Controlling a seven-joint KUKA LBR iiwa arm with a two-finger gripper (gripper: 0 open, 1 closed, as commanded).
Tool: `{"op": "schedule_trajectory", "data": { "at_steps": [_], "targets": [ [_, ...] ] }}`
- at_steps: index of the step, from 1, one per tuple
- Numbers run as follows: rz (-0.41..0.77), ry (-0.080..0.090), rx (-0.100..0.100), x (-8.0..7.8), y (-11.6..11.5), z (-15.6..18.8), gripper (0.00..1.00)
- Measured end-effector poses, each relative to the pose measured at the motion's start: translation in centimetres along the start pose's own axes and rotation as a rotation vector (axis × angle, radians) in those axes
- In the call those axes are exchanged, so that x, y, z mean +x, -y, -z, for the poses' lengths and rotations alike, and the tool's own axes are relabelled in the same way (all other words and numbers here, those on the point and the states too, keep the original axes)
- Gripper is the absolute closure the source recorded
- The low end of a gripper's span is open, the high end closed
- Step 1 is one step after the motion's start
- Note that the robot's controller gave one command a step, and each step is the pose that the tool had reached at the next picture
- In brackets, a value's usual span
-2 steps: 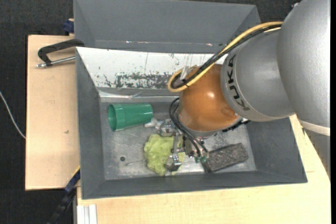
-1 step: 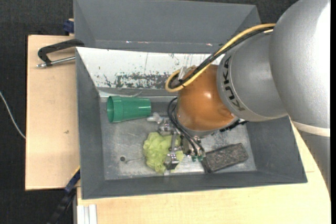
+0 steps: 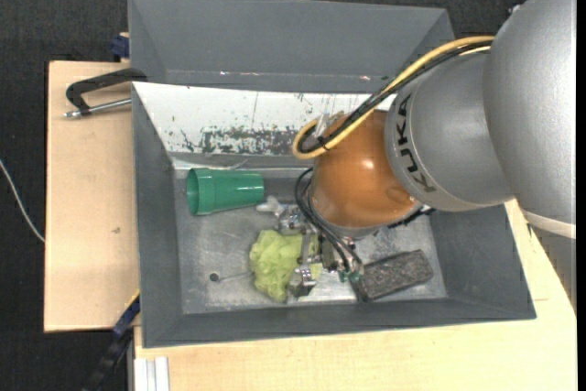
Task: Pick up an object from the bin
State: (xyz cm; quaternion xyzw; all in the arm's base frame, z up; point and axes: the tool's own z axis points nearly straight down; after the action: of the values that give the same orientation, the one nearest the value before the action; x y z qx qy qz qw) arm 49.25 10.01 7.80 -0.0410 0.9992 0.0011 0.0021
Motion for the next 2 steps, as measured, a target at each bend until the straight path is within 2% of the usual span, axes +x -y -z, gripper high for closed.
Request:
{"op": "schedule_trajectory", "data": {
  "at_steps": [1,2],
  "targets": [
    [-0.017,0.001,-0.001,-0.9,0.0,-1.2,0.00],
    [-0.002,0.000,0.001,-0.2,0.0,0.2,1.00]
  ]
}}
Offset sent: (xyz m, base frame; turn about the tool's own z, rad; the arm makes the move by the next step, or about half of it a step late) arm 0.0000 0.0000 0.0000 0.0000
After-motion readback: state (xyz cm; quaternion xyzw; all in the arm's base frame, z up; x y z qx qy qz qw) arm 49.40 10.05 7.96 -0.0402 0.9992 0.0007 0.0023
